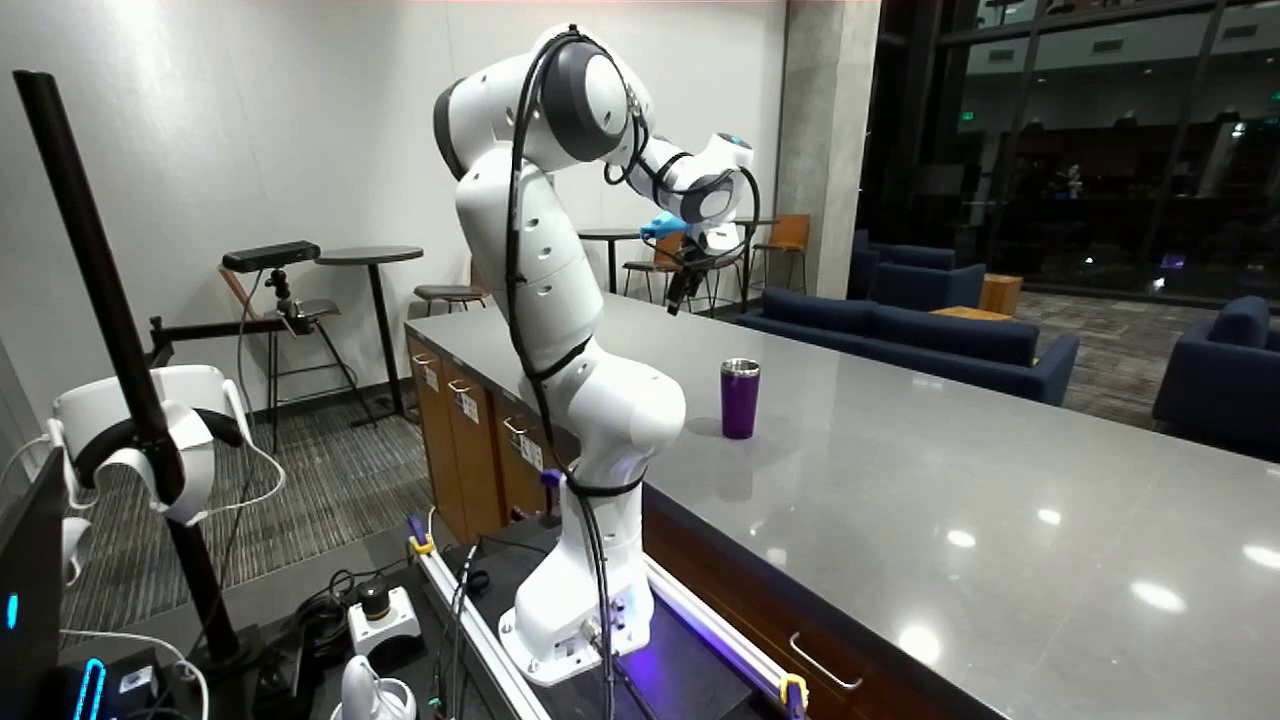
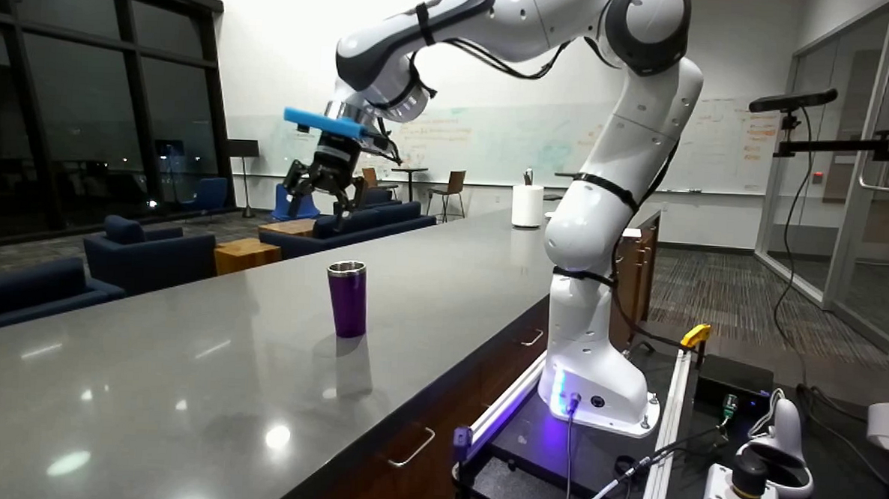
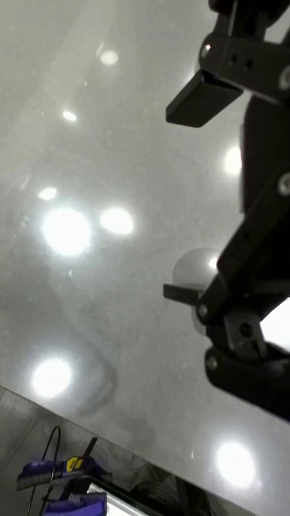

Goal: Drop the purple flask and then lift it up to make it sit upright

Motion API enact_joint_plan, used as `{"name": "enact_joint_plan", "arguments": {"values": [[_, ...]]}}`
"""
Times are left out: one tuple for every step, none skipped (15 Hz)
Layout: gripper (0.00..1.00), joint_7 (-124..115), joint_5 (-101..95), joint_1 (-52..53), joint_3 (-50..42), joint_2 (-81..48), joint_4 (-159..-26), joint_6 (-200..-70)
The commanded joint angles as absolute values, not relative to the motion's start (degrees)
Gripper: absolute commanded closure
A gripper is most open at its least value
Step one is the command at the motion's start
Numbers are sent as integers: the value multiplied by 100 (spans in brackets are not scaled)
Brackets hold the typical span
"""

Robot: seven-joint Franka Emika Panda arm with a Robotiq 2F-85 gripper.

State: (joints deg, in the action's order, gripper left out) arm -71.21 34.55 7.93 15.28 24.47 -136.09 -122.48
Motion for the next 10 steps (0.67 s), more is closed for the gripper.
{"name": "enact_joint_plan", "arguments": {"values": [[0, -6952, 3536, 897, 1574, 2396, -13764, -13093], [0, -6883, 3615, 951, 1607, 2382, -13852, -13518], [0, -6884, 3599, 985, 1638, 2344, -13905, -13834], [0, -6912, 3587, 1019, 1650, 2325, -13950, -14116], [0, -7161, 3401, 961, 1726, 2314, -14003, -14320], [0, -7336, 3290, 926, 1779, 2296, -14049, -14507], [0, -7577, 3164, 874, 1838, 2307, -14101, -14619], [0, -7862, 2990, 814, 1888, 2314, -14134, -14640], [0, -8179, 2742, 747, 1945, 2337, -14154, -14586], [0, -8396, 2442, 720, 1977, 2390, -14161, -14445]]}}
